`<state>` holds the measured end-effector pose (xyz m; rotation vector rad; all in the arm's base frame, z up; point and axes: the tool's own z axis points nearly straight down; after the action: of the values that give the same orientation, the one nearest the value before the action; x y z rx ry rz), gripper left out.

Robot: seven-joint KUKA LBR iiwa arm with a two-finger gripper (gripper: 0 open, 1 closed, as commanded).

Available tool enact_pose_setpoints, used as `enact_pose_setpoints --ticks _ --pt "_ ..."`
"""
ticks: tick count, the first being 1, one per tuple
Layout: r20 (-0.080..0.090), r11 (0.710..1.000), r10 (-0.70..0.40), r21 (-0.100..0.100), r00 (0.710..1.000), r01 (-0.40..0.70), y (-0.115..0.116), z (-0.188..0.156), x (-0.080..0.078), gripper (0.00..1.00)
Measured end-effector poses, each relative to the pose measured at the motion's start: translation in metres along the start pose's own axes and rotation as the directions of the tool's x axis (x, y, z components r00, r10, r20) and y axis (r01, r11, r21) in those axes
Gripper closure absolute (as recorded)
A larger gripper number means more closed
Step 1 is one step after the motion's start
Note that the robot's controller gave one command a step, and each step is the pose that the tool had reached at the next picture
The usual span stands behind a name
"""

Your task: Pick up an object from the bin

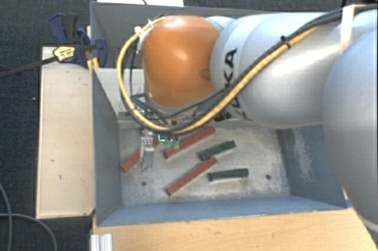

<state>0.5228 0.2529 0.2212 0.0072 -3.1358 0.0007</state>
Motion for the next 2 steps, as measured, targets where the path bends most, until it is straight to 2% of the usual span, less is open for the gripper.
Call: enact_pose_setpoints --ticks 1,2 --pt "0.008 1.0 0.006 -0.002 1.0 -0.006 -0.002 -0.005 -0.002 0.0" --pt "0.01 0.988 -0.157 -0.001 0.988 0.157 -0.001 0.041 -0.018 0.0"
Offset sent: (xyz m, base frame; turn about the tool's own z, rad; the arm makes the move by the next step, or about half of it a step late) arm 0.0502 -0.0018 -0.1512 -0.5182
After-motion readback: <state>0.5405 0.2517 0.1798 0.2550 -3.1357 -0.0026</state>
